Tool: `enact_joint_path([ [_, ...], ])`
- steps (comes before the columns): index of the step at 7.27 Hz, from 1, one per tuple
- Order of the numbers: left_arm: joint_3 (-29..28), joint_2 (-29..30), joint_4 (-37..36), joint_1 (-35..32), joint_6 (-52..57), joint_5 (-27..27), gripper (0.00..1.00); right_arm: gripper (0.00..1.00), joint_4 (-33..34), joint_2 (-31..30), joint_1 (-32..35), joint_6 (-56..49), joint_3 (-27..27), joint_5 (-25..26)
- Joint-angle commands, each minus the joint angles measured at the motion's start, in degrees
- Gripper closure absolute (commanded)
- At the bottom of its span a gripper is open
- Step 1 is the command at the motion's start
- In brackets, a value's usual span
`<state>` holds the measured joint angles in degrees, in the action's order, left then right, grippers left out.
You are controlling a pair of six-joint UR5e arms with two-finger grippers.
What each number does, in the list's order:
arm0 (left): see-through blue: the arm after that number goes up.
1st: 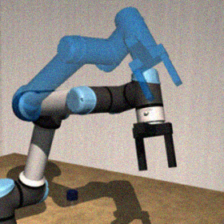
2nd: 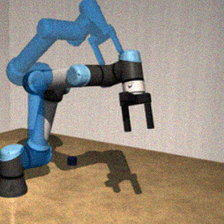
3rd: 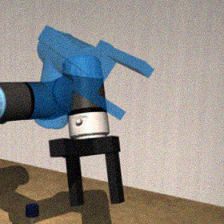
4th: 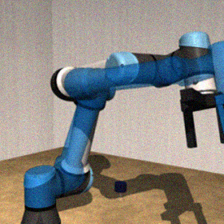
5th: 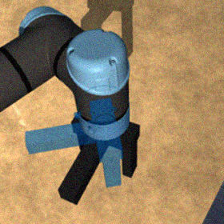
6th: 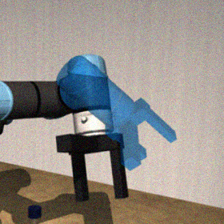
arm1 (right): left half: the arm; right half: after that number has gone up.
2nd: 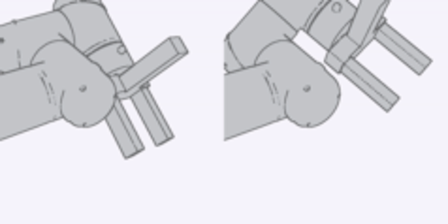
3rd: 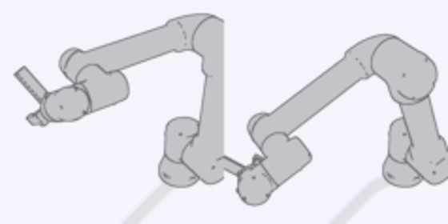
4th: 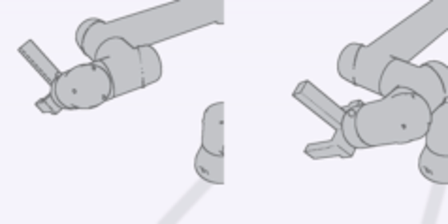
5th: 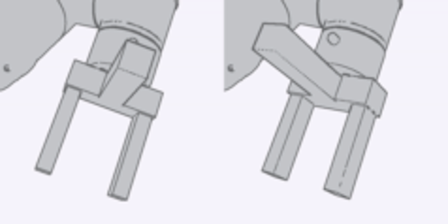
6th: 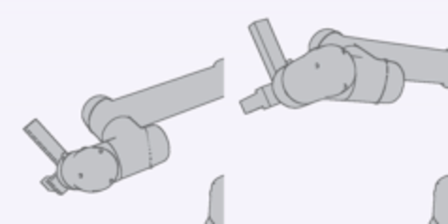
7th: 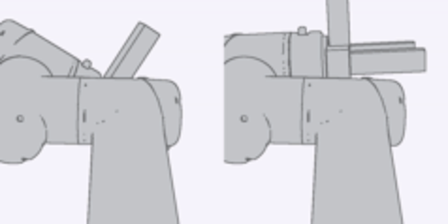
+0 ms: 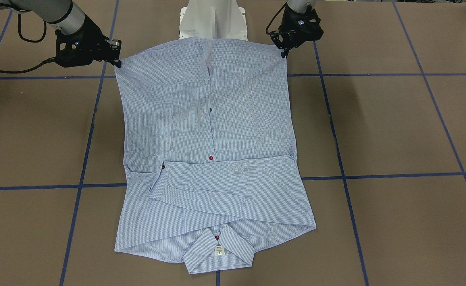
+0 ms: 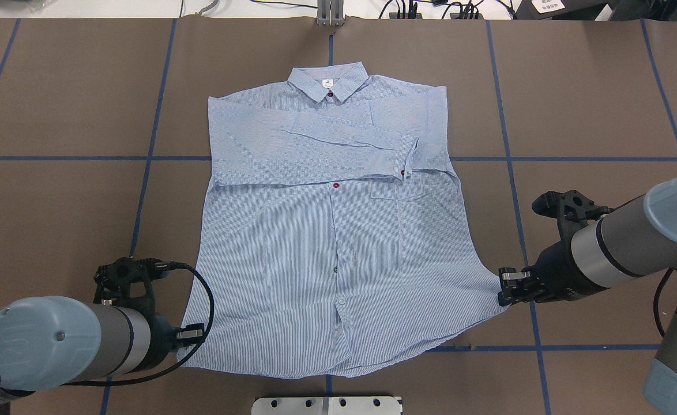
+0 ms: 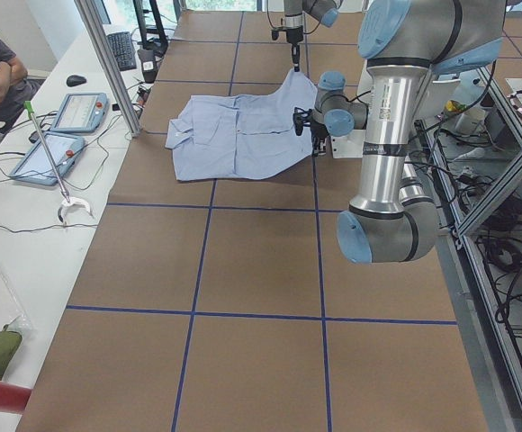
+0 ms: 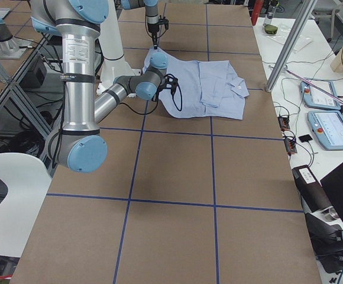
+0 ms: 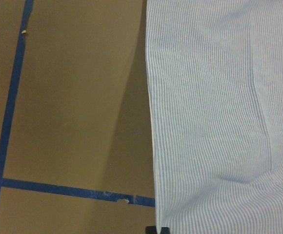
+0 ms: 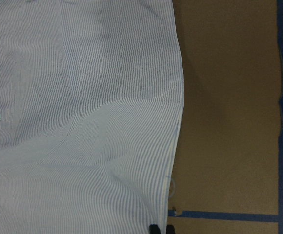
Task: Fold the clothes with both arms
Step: 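Lower both grippers onto the hem corners and grasp the shirt edge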
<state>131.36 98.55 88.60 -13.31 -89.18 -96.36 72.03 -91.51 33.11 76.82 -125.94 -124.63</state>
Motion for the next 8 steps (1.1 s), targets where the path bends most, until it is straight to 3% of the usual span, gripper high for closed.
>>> enact_joint_path([
  [1, -0.1, 0.1, 0.1, -0.2, 0.2, -0.2, 1.0, 1.0, 0.0, 0.0, 0.4, 0.0, 0.2, -0.1],
  [8, -0.1, 0.5, 0.1, -1.5, 0.2, -1.7, 1.0, 1.0, 0.0, 0.0, 1.3, 0.0, 0.9, -0.1],
])
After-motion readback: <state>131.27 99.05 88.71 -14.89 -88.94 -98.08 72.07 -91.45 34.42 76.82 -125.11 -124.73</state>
